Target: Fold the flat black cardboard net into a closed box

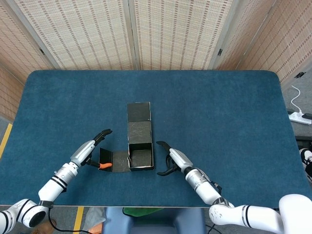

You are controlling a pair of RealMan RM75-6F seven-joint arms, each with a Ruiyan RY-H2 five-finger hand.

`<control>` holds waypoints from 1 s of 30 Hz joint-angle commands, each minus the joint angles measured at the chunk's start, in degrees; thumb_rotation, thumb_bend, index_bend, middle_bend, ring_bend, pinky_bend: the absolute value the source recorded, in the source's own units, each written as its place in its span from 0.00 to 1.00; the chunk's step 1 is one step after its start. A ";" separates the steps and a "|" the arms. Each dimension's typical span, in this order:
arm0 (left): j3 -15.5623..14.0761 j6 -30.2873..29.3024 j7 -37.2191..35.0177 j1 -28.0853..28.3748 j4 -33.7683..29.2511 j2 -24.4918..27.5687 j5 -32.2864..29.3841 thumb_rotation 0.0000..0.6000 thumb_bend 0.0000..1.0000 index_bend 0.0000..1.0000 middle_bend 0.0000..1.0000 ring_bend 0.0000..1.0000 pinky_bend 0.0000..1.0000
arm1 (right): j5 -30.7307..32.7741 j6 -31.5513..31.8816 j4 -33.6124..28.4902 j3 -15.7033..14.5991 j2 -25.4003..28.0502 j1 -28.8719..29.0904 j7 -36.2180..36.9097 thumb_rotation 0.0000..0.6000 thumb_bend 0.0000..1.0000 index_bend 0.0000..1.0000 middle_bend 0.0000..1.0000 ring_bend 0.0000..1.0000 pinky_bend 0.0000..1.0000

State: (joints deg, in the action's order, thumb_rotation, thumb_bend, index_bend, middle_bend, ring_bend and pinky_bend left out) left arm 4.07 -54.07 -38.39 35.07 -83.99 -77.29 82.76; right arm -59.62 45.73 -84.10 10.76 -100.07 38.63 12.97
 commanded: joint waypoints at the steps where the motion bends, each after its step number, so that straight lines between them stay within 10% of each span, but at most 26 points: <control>1: -0.01 -0.05 -0.17 -0.05 0.11 0.03 0.03 1.00 0.18 0.00 0.00 0.00 0.13 | -0.75 1.64 3.27 0.83 -3.87 -0.43 0.93 1.00 0.00 0.00 0.00 0.63 1.00; 15: -0.44 -0.40 -1.95 -0.38 1.45 0.13 0.72 1.00 0.18 0.00 0.00 0.00 0.13 | -1.49 -0.90 14.34 4.32 -13.49 2.90 2.09 1.00 0.00 0.00 0.02 0.63 1.00; 18: -0.80 -0.41 -2.35 -0.51 1.72 0.10 1.06 1.00 0.18 0.00 0.00 0.00 0.13 | -2.41 -0.10 16.71 5.25 -15.85 3.21 3.39 1.00 0.00 0.01 0.15 0.68 1.00; 24: -0.56 -3.26 -1.75 -1.64 1.98 -0.38 1.46 1.00 0.18 0.05 0.03 0.03 0.20 | -3.75 3.37 20.74 7.54 -19.71 3.53 4.93 1.00 0.10 0.37 0.54 0.76 1.00; 30: 0.75 -15.29 5.37 -5.44 2.43 -1.87 4.29 1.00 0.20 0.56 0.51 0.77 0.84 | -3.27 5.54 19.34 13.60 -19.41 3.84 9.51 1.00 0.19 0.55 0.67 0.78 1.00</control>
State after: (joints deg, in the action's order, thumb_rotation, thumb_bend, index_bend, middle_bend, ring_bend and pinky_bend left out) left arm 4.24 -62.14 -37.69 32.00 -81.77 -78.36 84.43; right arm -63.41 50.35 -63.20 20.67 -120.10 42.27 19.49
